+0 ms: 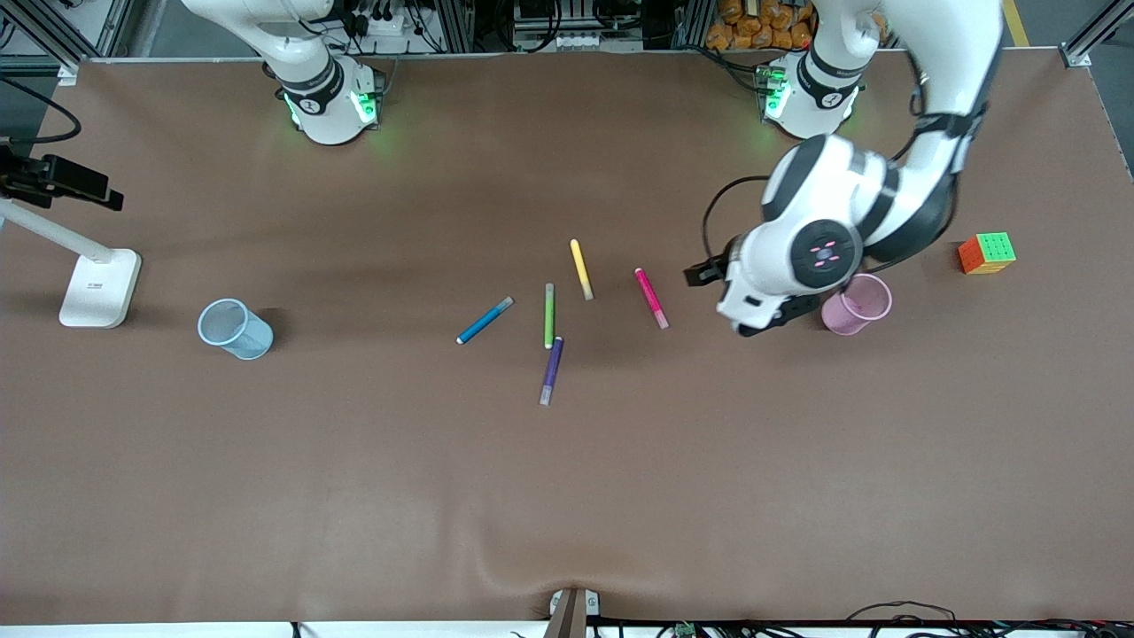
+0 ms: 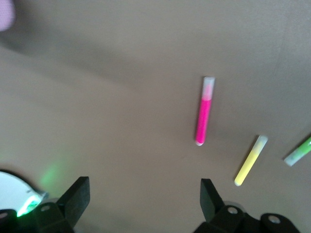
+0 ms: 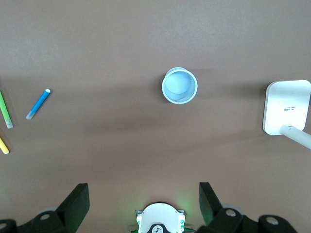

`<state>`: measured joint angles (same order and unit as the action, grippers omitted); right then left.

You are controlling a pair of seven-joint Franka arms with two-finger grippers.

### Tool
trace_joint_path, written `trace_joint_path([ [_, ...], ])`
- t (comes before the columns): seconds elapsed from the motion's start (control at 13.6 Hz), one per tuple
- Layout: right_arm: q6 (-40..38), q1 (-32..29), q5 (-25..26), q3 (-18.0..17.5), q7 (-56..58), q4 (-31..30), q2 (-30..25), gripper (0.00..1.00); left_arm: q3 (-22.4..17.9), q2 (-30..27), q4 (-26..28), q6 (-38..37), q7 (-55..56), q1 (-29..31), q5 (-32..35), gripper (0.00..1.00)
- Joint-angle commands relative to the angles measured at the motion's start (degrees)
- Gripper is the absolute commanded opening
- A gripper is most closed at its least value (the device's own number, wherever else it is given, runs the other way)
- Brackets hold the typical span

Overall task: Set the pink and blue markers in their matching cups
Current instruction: 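Reach the left gripper down and grasp the pink marker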

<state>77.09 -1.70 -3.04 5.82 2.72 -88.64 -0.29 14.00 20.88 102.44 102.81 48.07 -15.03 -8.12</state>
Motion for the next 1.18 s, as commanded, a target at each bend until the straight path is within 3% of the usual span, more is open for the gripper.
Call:
trace_joint_path([
  [0.0,-0.89,-0.76,0.4,-0.37,0.45,1.01,0.38,1.0,-0.2,4.85,-1.1,3.96,1.49,-0.88,-2.07,1.0],
  [0.29,-0.89,-0.67,0.4,-0.37,0.53,1.1,0.99,1.0,-0.11,9.69,-1.72,9.5,1.67,-1.49,-5.76,0.98],
  [0.59,-0.8,-0.85,0.49,-0.37,0.89,1.1,2.66,1.0,-0.11,14.44,-3.39,12.49,1.76,-2.11,-6.38,0.86],
  [0.73,-0.8,-0.93,1.28,-0.37,0.97,1.1,5.55,1.0,-0.11,15.42,-3.39,13.46,1.67,-2.38,-7.87,0.75],
  [1.1,-0.98,-1.37,1.19,-0.37,0.97,1.28,10.83,1.0,-0.11,18.23,-3.3,18.38,1.5,-3.26,-7.88,0.69],
])
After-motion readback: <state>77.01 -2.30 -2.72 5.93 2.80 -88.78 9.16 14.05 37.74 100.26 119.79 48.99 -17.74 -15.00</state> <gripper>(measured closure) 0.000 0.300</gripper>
